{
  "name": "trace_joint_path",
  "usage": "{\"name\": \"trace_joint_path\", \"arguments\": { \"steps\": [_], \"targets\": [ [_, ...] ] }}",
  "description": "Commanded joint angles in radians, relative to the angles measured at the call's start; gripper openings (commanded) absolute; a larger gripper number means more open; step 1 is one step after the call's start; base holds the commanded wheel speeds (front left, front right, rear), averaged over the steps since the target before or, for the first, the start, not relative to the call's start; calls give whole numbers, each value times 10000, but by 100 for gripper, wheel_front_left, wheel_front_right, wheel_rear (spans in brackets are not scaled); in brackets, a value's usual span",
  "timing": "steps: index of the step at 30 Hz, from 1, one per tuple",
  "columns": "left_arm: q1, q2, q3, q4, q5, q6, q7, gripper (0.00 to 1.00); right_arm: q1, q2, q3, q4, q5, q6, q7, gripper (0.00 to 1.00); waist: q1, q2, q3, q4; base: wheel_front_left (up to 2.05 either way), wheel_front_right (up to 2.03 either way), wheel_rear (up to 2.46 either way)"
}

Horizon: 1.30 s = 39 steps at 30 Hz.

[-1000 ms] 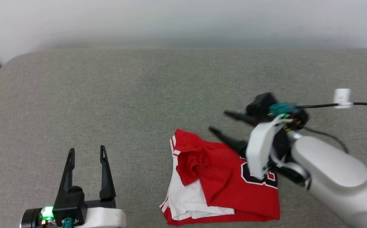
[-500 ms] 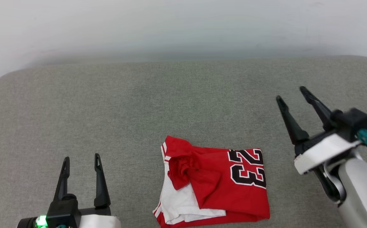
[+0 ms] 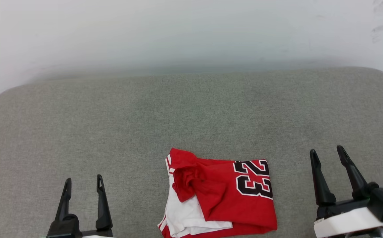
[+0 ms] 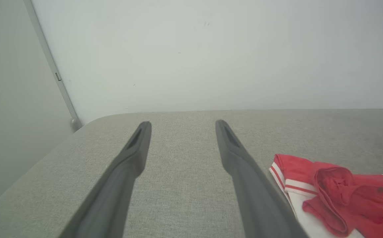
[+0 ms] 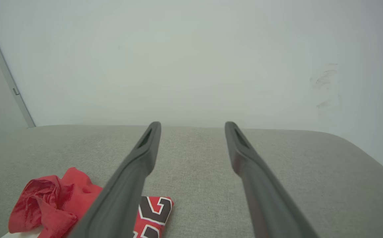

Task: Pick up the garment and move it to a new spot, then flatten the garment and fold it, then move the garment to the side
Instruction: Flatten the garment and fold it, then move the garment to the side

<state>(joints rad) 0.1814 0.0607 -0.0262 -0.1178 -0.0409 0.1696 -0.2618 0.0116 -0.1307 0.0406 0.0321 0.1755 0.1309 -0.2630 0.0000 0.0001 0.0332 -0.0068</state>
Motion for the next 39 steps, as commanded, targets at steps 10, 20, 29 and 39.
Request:
{"name": "trace_joint_path", "arguments": {
  "steps": [10,20,29,39],
  "targets": [
    [417,-42,133,36,-63,-231,-45,100,1149,507,-449,-511,-245,-4,-17,100,0,-1,-282,-33,0,0,0],
    [447,-75,196,5,-183,-469,-43,100,1223,669,-595,-606,-454,-4,-17,100,0,-1,-320,9,0,0,0],
    [232,-91,213,18,-236,-558,-45,100,101,284,-736,-943,-613,-4,-19,100,0,-1,-199,64,0,0,0],
    [-73,-101,188,31,-196,-579,-43,100,-2308,-1319,-19,-678,-180,-4,1030,100,0,-1,185,151,0,0,0]
  ]
}}
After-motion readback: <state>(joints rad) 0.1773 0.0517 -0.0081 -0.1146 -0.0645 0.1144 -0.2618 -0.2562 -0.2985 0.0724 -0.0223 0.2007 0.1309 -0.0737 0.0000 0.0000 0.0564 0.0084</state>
